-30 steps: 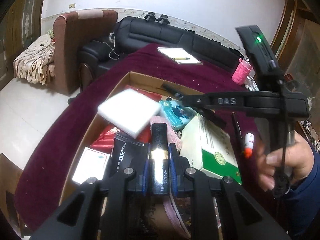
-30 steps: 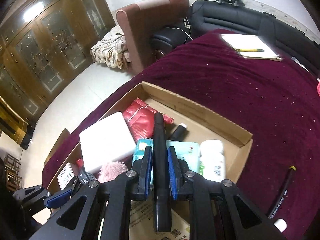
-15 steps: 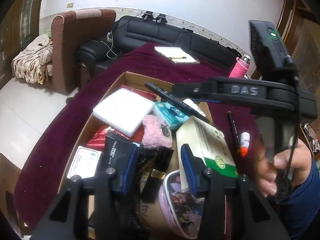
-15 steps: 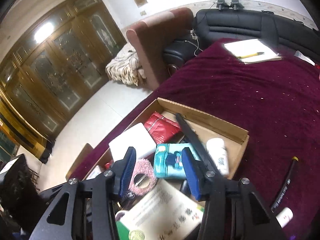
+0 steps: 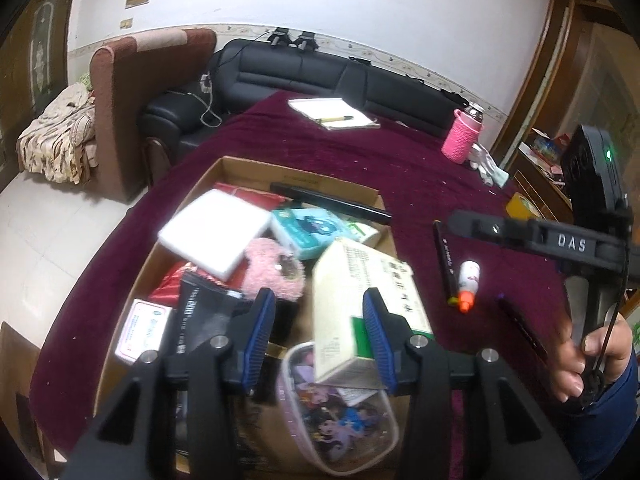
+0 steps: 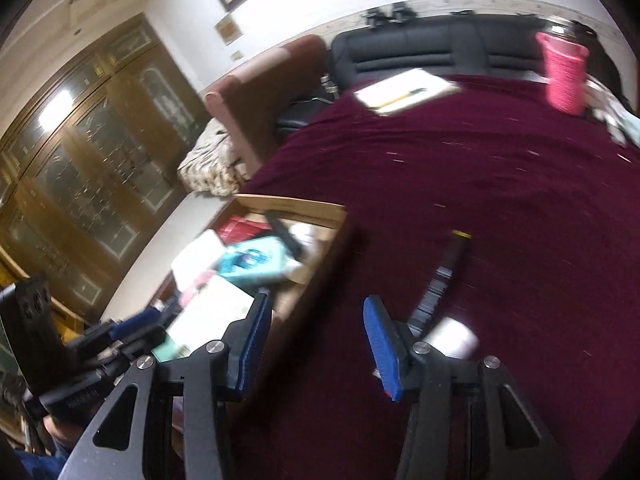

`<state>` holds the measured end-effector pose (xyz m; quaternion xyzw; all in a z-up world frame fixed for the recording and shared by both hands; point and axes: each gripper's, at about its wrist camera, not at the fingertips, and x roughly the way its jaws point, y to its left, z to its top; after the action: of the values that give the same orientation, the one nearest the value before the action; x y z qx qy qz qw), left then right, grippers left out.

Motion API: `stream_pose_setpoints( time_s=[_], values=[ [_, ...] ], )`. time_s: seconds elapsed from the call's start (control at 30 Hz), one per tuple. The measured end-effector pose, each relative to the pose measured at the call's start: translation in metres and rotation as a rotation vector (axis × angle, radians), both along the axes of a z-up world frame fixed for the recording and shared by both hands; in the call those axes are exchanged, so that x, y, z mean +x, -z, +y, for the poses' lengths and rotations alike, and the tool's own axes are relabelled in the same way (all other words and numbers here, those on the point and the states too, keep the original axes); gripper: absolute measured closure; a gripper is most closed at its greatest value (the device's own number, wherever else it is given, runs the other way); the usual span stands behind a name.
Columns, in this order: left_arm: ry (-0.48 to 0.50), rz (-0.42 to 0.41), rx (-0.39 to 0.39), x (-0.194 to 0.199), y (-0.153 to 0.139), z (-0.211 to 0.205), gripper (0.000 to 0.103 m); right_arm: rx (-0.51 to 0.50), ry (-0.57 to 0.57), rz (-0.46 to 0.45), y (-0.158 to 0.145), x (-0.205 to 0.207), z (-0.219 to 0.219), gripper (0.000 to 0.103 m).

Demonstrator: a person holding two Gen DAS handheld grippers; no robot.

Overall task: Organize objects
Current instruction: 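Release the markers into the tray with both tools, then grasp the white-and-orange tube with the left tool while the right tool grasps a purple-capped marker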

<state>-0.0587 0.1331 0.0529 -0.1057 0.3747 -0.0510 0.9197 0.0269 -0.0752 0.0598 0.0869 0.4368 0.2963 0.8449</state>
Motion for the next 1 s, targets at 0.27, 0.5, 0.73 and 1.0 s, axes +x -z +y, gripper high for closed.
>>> stream_pose_setpoints(
  time_s=[0.27,0.5,0.73,1.0],
  values=[
    [0.072,-0.005,0.045,0.005,-0.011,-0.039,0.056,-0.032,0.100,0.056,0.032,-0.024,-0.081,0.050],
    [0.253,0.013,0.107,0.016,-0.004,-0.102,0.056,-0.100,0.108,0.045,0.048,-0.042,-0.121,0.050],
    [0.408,0.056,0.162,0.034,0.015,-0.163,0.056,-0.316,0.042,-0.026,0.064,-0.052,-0.101,0.050],
    [0.437,0.100,0.204,0.062,0.029,-0.196,0.056,-0.295,0.134,-0.038,0.066,-0.049,-0.131,0.087]
  ],
)
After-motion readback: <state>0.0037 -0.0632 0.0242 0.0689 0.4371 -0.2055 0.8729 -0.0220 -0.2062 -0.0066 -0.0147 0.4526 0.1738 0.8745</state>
